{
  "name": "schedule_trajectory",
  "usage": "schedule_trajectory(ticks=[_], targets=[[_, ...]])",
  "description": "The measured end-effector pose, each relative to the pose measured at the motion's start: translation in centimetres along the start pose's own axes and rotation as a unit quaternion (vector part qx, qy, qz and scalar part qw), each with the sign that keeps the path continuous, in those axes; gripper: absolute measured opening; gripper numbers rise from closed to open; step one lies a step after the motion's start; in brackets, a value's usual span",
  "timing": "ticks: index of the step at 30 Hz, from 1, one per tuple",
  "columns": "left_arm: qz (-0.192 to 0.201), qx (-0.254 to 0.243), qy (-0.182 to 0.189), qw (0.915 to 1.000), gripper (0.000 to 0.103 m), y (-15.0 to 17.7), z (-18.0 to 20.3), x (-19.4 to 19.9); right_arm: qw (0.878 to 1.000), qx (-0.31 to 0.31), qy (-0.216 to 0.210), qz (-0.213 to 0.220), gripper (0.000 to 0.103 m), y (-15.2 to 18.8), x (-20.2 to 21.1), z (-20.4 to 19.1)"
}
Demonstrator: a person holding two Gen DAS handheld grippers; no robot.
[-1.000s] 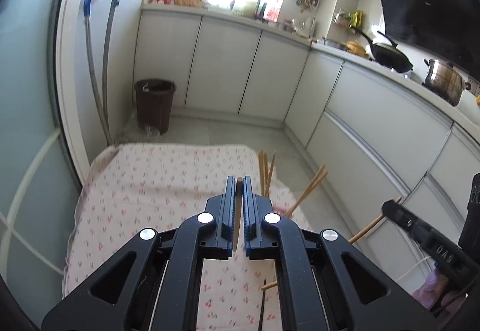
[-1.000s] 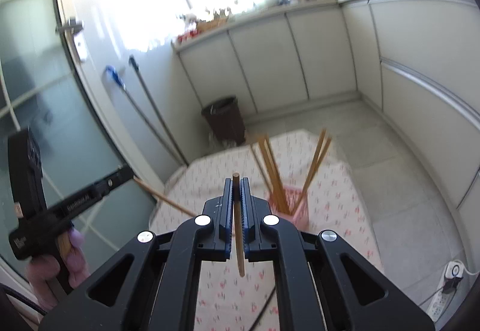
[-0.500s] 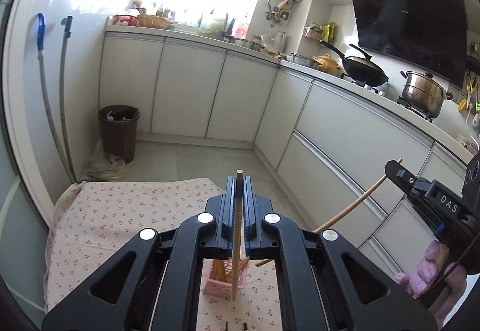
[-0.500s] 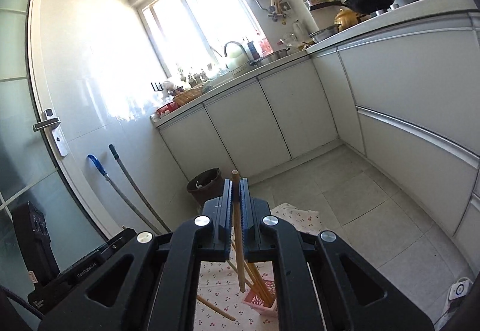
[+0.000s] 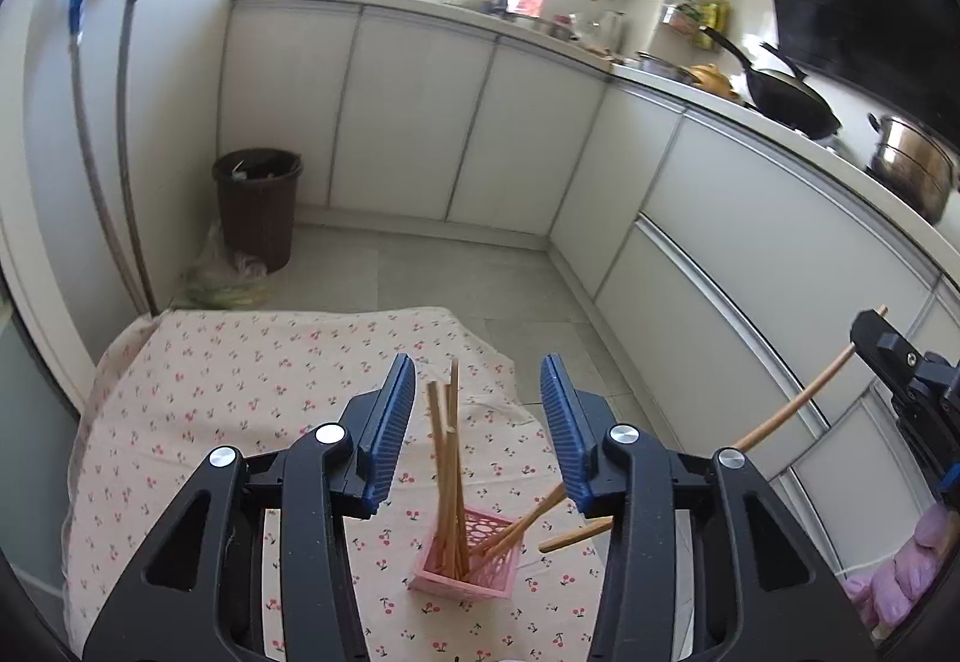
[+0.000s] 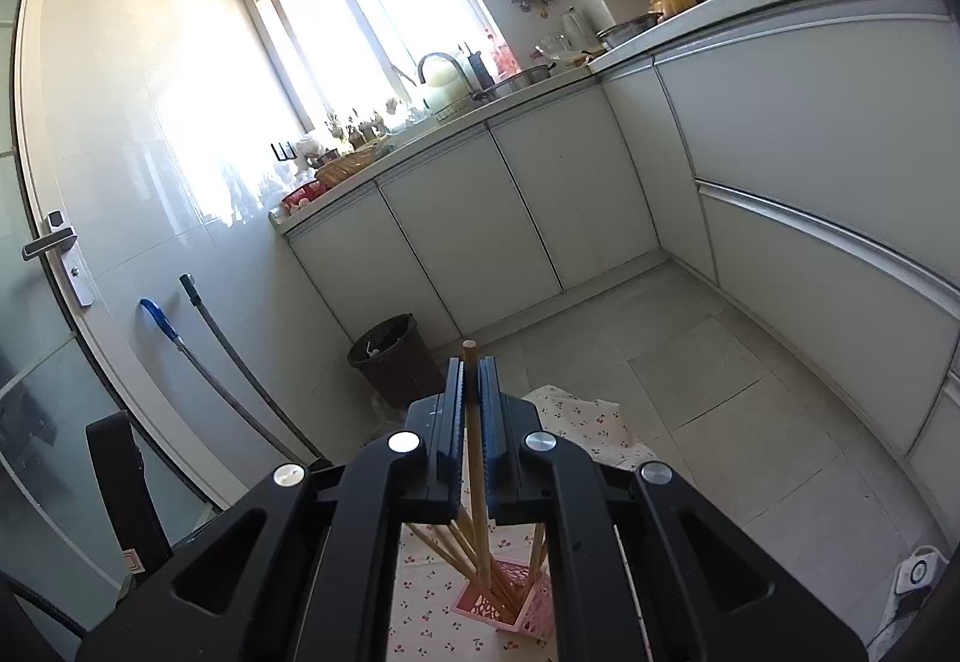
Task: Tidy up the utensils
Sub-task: 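Open both tools to drop the chopsticks into the pink basket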
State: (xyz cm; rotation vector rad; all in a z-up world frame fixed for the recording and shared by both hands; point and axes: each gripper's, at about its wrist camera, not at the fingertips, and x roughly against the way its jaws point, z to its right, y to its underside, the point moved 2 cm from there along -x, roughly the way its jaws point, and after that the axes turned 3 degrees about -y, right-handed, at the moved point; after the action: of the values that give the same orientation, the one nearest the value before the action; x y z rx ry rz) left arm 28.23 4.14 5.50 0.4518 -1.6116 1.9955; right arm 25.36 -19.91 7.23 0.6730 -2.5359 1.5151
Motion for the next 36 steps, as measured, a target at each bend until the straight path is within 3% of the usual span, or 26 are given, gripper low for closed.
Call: schedule_trajectory(ticks=[7,14,16,21,33,35,36], targets=[[0.020,0.010,-0.009,0.9997,0.047,-0.3,-1.2,1.6,1.000,0.005,0.011,-0.017,0.005,0.9,-1.8,-0.3],[-0.005,0.014,-0.013,0.9998,0.054,0.1,-2.1,0.3,0.998,0.012,0.022,-0.053,0.006,3.1,-5.2,-0.6],[-0.017,0.015,-0.017,0.9996,0.055,0.5,-2.3,-0.3,0.998,0.017,0.012,-0.066,0.010,4.1,-6.3,-0.8],[-0.024,-0.008,-0.031,0.9992,0.055,1.3,-1.8,-0.8,0.995,0.047,0.019,-0.090,0.013,5.8,-7.3,-1.7],[-0.021,-0.057,-0.058,0.9965,0.073,3.4,-0.2,-0.9,0.988,0.066,0.056,-0.130,0.014,7.8,-7.2,-0.6],[-0.023,-0.060,-0.063,0.9960,0.075,3.8,-0.2,-0.8,0.986,0.071,0.063,-0.137,0.022,8.3,-7.2,-0.4],[-0.026,-0.062,-0.066,0.9956,0.076,4.0,-0.2,-0.9,0.985,0.072,0.066,-0.140,0.031,8.6,-7.2,-0.3]])
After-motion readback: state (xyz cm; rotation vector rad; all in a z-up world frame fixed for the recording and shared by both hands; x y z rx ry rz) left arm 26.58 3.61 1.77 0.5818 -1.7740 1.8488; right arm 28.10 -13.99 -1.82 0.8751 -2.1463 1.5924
